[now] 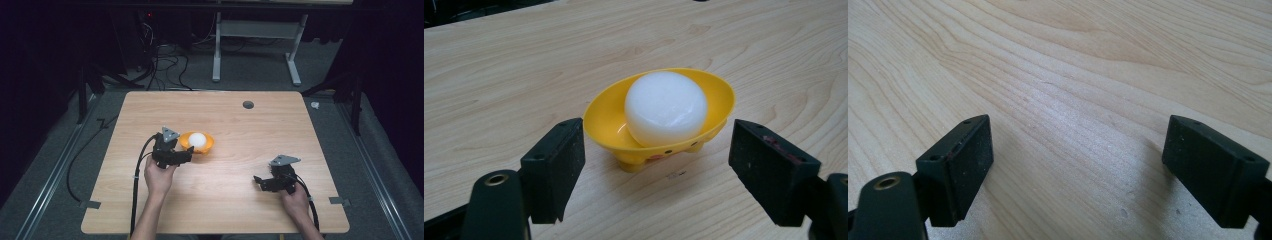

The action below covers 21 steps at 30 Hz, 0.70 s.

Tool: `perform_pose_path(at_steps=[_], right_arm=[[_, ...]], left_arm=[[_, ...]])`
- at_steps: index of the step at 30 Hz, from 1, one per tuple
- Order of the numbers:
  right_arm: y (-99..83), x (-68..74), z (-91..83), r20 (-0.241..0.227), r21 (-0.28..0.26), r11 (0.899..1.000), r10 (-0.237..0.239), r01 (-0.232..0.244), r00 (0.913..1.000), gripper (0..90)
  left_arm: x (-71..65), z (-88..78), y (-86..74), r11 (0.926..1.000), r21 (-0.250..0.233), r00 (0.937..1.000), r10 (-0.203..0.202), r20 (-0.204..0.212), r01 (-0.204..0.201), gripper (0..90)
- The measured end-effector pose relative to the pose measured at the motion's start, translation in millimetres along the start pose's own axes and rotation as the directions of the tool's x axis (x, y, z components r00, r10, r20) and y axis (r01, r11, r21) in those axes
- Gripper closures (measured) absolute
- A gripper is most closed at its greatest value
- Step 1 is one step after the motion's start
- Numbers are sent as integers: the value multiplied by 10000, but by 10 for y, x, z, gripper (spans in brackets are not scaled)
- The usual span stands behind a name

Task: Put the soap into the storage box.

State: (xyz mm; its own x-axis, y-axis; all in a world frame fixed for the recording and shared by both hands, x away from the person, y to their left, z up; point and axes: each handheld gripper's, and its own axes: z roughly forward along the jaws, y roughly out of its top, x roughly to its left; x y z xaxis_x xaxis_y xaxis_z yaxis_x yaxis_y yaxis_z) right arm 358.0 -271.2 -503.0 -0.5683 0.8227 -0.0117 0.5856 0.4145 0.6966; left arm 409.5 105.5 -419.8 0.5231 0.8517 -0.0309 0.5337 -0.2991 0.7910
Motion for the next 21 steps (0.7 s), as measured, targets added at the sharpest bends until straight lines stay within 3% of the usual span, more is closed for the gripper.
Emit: perform_pose_path(at_steps=[6,21], right_arm=[[0,0,0,0,-2,10000,-5,5,10000,137],[-1,1,-1,-7,0,10000,-6,6,10000,137]], left_arm=[[29,-33,-18,9998,-88,9998,-187,22,187,223],[40,-152,-66,9996,-198,9997,-208,92,209,216]])
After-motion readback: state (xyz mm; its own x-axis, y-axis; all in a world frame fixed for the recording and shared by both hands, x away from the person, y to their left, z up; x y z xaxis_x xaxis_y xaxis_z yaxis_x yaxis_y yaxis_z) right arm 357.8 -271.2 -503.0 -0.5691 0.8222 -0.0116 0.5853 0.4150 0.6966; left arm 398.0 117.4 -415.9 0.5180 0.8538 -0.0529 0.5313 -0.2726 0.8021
